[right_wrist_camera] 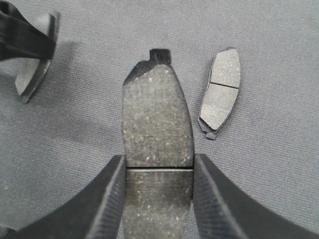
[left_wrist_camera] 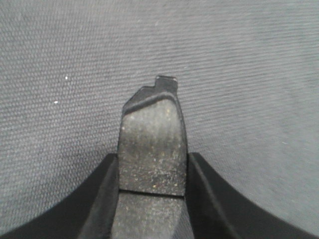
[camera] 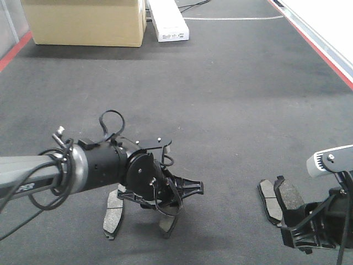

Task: Move and align brake pads A on conveyor
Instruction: 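Open the left gripper to set its pad down, then withdraw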

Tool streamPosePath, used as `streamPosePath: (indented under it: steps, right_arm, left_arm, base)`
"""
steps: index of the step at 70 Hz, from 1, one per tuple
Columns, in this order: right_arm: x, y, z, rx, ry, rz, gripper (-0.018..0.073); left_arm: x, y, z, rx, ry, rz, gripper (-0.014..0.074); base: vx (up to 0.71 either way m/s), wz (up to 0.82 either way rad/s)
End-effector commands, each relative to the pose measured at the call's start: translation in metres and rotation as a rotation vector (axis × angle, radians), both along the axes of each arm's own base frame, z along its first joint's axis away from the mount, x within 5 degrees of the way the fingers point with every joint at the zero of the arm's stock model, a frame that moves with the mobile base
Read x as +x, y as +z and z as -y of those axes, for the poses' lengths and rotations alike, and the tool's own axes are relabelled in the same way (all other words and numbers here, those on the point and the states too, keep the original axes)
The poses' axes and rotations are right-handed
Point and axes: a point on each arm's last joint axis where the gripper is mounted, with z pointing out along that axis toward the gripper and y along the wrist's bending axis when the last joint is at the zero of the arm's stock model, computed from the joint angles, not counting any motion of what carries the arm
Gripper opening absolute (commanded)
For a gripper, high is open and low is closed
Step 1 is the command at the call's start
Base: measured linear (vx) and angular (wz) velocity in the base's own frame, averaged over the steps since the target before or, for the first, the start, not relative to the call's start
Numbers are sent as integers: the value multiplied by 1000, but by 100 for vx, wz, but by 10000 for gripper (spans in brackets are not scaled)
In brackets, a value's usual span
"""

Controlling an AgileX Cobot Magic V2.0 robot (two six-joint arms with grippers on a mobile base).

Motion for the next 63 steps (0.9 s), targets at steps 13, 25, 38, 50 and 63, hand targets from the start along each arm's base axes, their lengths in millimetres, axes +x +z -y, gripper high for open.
streamPosePath:
  steps: [13,25,38,50,63]
  right_arm:
    - [5,15,-1,25,4,104,90]
    - [5,15,-1,25,4,104,90]
    - [5,15,-1,25,4,104,90]
    - [5,15,-1,25,4,104,90]
    - [5,15,-1,25,4,104,90]
  left_arm:
    - [8,21,7,-80,7,99,372]
    - [11,23,9,-102,2,142,469]
    - [14,33,7,-74,-53,229,527]
    - [8,59,-3,-5,-120,310,510]
    - [-6,101,-14,25,-162,414,373]
  base:
    - [0,0]
    - [0,0]
    - [0,0]
    - [0,0]
    - [0,0]
